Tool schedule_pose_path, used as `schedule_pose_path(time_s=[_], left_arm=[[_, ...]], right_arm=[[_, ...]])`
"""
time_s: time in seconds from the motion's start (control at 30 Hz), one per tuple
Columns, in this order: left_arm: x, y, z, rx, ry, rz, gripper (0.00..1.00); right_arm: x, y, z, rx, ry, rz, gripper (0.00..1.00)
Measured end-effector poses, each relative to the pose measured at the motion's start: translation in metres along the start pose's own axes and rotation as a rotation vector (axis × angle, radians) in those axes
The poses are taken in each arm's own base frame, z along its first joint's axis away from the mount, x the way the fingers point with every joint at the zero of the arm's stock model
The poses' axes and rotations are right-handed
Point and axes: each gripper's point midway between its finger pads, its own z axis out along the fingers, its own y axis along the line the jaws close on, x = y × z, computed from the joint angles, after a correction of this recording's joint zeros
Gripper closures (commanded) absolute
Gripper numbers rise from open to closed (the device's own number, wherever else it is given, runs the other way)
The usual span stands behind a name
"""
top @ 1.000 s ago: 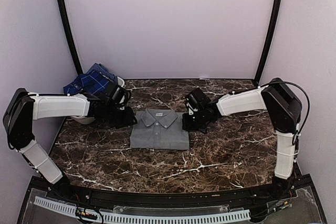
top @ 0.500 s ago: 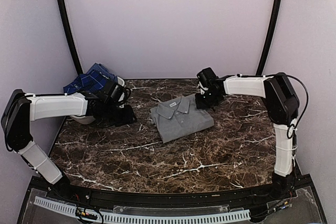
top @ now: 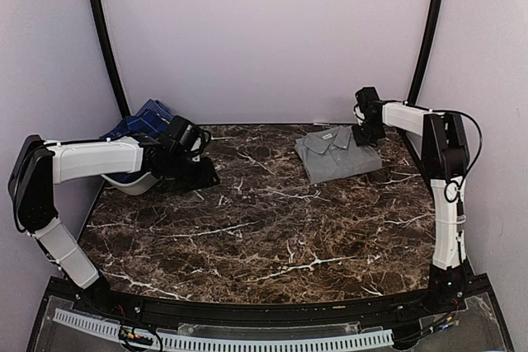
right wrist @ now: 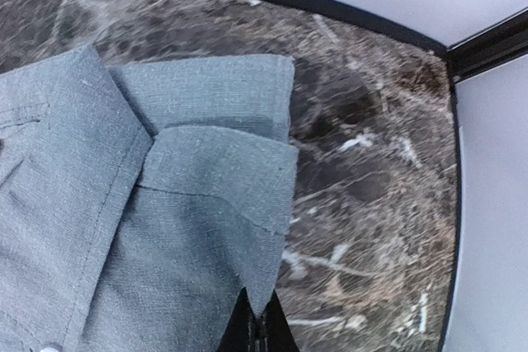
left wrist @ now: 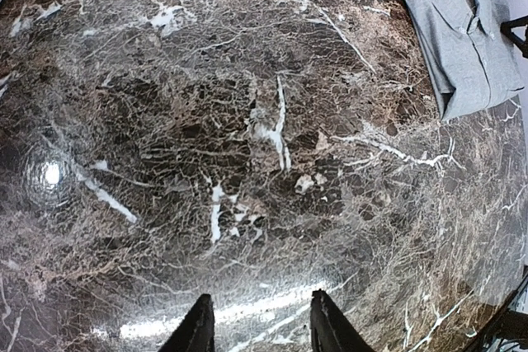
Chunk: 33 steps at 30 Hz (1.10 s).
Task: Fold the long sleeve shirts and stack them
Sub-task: Move the square-folded shirt to the corner of the board.
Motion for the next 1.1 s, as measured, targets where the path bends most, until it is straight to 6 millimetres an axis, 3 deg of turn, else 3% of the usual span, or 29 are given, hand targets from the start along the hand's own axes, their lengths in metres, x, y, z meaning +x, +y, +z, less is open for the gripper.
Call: schedule_pose_path(time_s=[0.27,0.47,0.6,0.67,0.8,0.9,0.93,1.1], left_arm=[[-0.010,-0.008,0.018,-0.014,0.034,0.013,0.62],[-0.018,-0.015,0.024,-0.008,0.042,0.013,0.62],[-0.021,-0.018,0.024,-0.005,0.040,0.014,0.62],[-0.023,-0.019,0.024,-0.003,0.037,0.014,0.62],[-0.021,-0.018,0.023,-0.007,0.043,0.013,0.62],[-0.023,-0.020,0.022,-0.006,0.041,0.013,0.62],[-0.025,-0.021,0.021,-0.004,0.038,0.013,0.62],[-0.029,-0.024,0.019,0.005,0.027,0.014,0.62]], right_arm=[[-0.019,-0.080,0.011,0.111,-0.013,0.039,1.00],[-0.017,-0.111,0.012,0.150,-0.009,0.070,1.00],[-0.016,-0.116,0.012,0.168,-0.004,0.061,0.99],[-0.016,-0.116,0.012,0.171,-0.003,0.058,0.84],[-0.016,-0.118,0.011,0.180,-0.003,0.057,0.35],[-0.018,-0.119,0.008,0.182,-0.005,0.074,0.08],[-0.018,-0.119,0.006,0.182,-0.006,0.079,0.02],[-0.026,-0.119,-0.020,0.178,-0.043,0.119,0.01]])
